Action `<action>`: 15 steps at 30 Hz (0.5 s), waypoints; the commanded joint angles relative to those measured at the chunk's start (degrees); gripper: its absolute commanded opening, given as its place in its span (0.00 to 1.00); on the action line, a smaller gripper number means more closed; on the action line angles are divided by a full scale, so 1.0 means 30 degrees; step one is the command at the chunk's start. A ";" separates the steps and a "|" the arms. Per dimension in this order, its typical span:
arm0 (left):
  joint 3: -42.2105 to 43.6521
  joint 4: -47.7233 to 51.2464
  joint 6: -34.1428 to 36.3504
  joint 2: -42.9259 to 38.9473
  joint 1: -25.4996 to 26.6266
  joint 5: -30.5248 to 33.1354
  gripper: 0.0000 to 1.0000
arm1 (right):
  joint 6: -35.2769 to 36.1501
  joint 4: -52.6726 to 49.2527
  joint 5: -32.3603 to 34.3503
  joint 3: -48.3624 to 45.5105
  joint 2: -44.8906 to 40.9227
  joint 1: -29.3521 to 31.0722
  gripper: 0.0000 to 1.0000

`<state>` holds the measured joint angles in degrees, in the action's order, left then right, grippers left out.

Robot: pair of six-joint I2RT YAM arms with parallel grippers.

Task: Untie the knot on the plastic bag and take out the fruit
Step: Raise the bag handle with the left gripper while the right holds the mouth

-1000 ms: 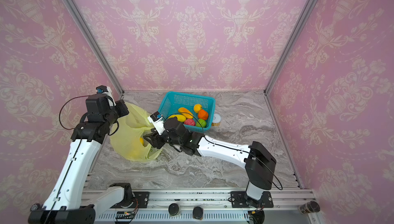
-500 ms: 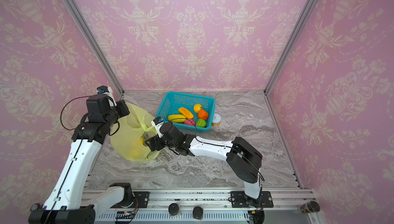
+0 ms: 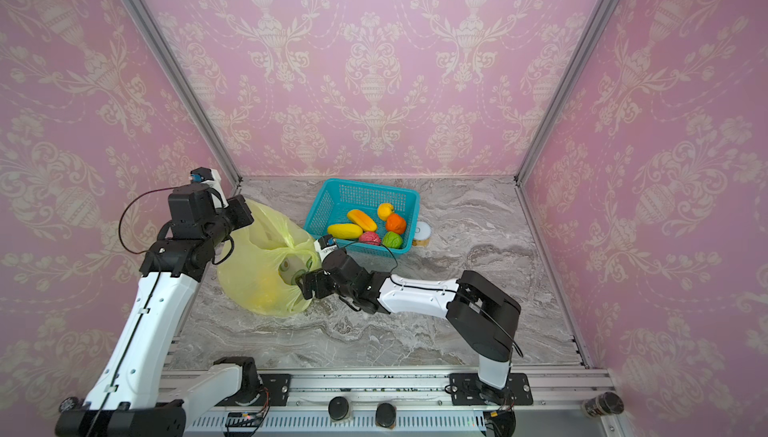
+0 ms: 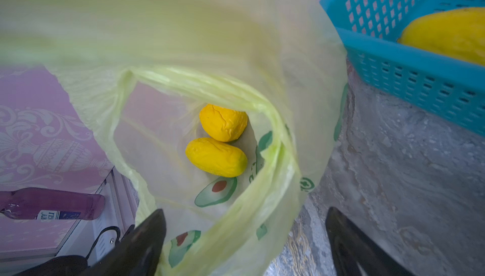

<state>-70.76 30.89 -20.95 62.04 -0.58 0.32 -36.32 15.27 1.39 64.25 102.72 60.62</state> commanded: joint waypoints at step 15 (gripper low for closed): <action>0.0121 -0.0248 -0.0165 0.0428 -0.0188 -0.1432 0.00 | 0.2606 0.1610 -0.0244 0.3136 0.0771 0.1575 0.01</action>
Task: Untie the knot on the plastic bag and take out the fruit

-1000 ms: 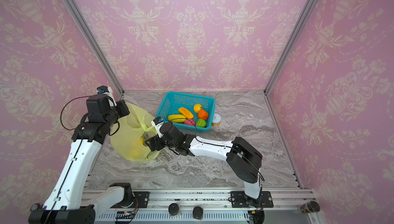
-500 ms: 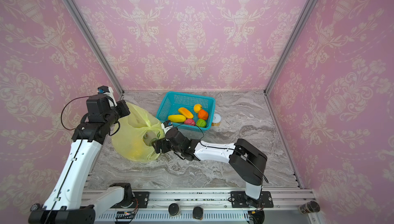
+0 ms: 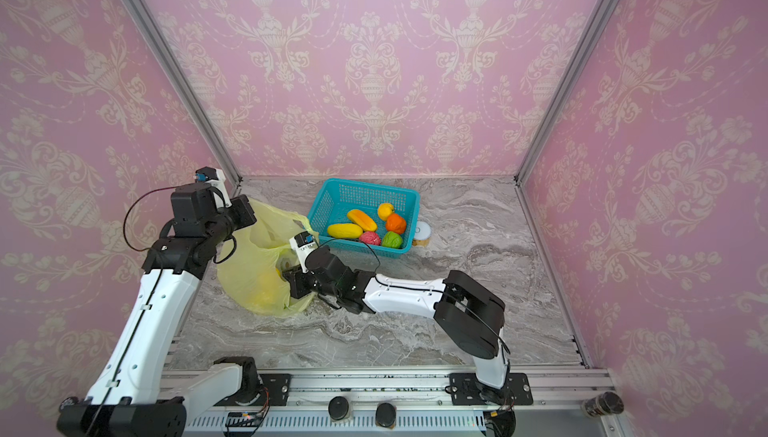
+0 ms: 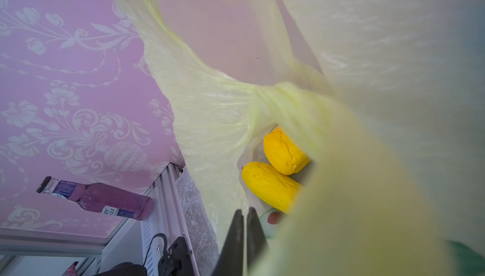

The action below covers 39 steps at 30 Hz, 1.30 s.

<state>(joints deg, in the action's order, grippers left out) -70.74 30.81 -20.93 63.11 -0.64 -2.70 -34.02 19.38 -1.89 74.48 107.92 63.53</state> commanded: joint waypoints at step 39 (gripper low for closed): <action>-0.3757 0.4910 0.1039 0.7169 0.2807 -0.1846 0.00 | 1.8739 -0.3578 0.3811 -0.6077 -0.5201 0.6436 0.49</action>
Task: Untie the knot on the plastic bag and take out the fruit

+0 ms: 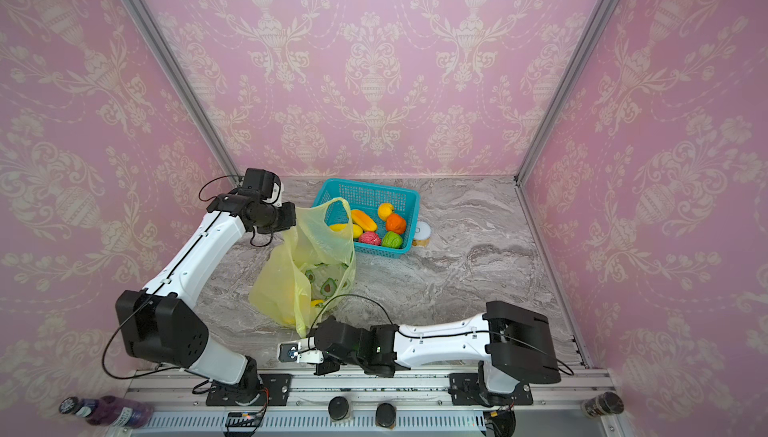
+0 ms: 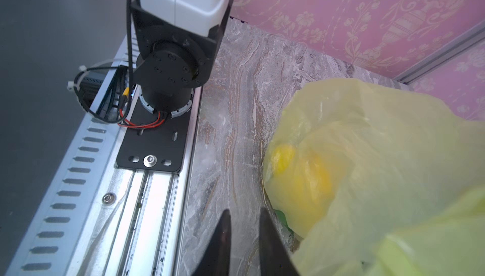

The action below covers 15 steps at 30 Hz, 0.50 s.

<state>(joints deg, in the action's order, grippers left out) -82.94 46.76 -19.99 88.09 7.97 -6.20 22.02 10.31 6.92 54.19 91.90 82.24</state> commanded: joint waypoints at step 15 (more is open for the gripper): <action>0.1225 -0.1522 0.1313 -0.2923 -0.0052 -0.2314 0.00 | -0.2772 0.2043 0.1270 -0.5856 -0.9260 -0.2160 0.77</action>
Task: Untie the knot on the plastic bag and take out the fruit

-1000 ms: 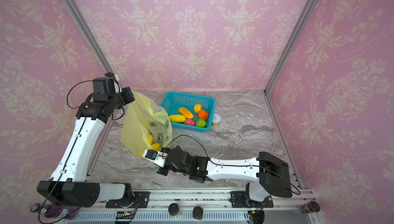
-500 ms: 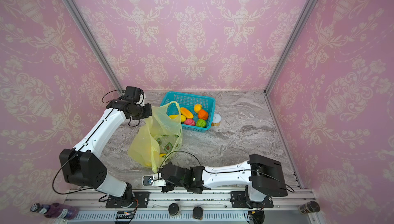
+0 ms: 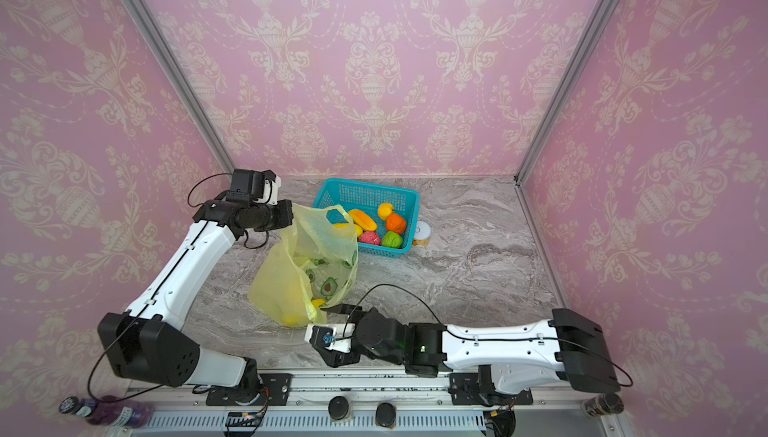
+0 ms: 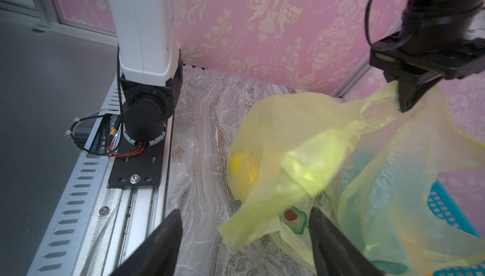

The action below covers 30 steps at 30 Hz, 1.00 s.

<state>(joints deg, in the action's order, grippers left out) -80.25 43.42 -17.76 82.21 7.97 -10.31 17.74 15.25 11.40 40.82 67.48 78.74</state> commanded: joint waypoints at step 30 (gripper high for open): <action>0.1378 -0.2384 0.1068 -0.2946 0.0226 -0.2955 0.00 | -0.7634 -0.2648 -0.1319 0.7086 0.9872 -0.5301 0.43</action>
<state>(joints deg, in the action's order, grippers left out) -76.66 37.19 -16.01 74.39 8.12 -17.56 -2.81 9.13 9.34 60.73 96.16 63.07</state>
